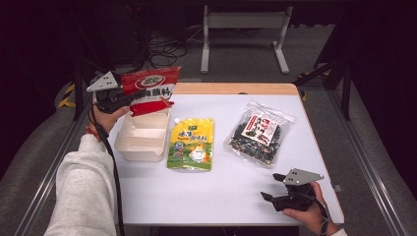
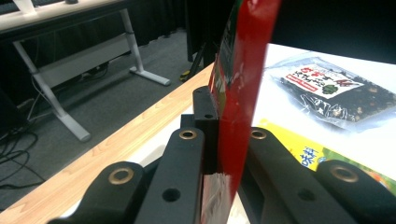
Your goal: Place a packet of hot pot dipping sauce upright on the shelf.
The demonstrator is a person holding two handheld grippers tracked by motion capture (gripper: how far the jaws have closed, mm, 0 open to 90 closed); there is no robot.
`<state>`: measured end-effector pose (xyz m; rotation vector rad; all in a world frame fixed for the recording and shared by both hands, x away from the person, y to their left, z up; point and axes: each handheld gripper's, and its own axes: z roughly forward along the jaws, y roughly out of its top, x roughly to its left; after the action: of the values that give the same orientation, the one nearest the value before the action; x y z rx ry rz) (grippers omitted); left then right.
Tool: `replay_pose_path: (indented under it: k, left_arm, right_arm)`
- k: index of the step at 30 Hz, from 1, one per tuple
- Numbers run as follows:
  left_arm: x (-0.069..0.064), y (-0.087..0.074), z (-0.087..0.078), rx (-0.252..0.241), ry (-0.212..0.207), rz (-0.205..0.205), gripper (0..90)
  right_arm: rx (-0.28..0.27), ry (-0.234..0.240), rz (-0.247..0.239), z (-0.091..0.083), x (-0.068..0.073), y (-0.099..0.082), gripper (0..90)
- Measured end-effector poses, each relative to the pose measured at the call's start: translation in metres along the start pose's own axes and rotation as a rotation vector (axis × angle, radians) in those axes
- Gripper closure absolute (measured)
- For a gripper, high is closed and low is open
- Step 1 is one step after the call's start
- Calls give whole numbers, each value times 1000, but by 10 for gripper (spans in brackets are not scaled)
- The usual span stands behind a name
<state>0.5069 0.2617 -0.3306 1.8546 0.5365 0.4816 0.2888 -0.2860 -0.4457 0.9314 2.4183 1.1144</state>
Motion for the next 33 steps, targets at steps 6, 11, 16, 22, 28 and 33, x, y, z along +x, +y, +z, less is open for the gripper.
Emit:
replay_pose_path:
  k: [6,11,16,22,28,33]
  left_arm:
    - [13,-6,10,1,-16,-16,898]
    - [19,-9,14,7,-16,-24,898]
    - [22,-12,15,12,-16,-33,898]
    - [27,-16,18,32,-1,-34,898]
    - [34,-23,28,32,-3,-45,898]
    - [38,-21,35,35,-16,-34,897]
  right_arm:
    - [11,-11,13,0,2,-2,229]
    - [10,-14,19,0,4,-2,229]
    - [12,-12,18,1,4,-2,230]
    - [17,-3,15,3,6,-2,230]
    - [23,-5,20,3,5,-3,230]
    - [26,-9,26,5,5,-3,231]
